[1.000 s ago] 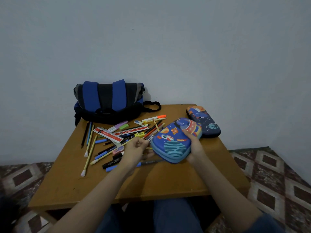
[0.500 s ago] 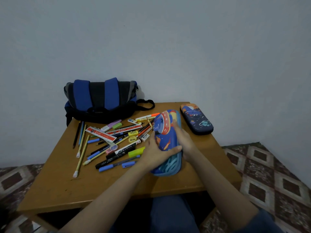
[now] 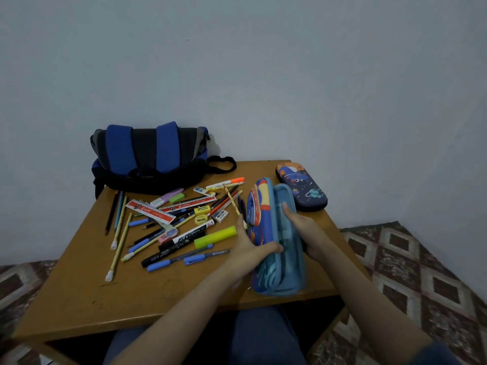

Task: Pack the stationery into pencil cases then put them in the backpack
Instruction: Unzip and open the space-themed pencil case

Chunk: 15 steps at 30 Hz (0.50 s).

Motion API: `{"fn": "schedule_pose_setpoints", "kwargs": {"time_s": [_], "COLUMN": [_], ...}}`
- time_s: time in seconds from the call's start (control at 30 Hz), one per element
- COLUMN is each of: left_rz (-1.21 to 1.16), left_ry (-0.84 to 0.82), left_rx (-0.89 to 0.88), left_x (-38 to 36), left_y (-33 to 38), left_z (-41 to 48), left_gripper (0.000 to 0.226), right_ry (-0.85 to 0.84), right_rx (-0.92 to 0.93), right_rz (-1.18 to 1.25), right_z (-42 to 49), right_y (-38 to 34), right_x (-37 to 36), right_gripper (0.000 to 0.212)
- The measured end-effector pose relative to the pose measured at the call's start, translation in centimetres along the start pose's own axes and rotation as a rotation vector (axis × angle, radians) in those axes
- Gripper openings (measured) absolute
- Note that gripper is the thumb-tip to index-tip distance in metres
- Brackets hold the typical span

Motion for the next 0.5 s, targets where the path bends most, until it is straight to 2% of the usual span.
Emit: {"fn": "schedule_pose_setpoints", "kwargs": {"time_s": [0.1,0.2,0.33,0.5], "left_rz": [0.025,0.072,0.046,0.052], "left_ry": [-0.130,-0.212,-0.166,-0.109], "left_rx": [0.006,0.025,-0.029,-0.021], "left_x": [-0.1,-0.5,0.0,0.3], "left_y": [-0.3,-0.7,-1.3,-2.5], "left_z": [-0.6,-1.0,-0.4,0.5], "left_gripper": [0.112,0.107,0.097,0.088], "right_ry": [0.046,0.092,0.297,0.470], "right_rx": [-0.034,-0.072,-0.063,0.005], "right_rz": [-0.032,-0.081,-0.161,-0.347], "right_z": [0.1,-0.3,-0.2,0.7], "right_y": [-0.1,-0.9,-0.7,0.9], "right_x": [2.4,4.9,8.3,10.0], "right_gripper": [0.037,0.026,0.038,0.056]}}
Point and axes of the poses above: each hand's wrist, its own z-axis towards the middle knuckle, its own x-axis out of the back of the hand, y = z × x, the point moved 1 cm from there along z, towards the middle knuckle, and after that the axes turned 1 degree about -y, right-handed, at the moved point
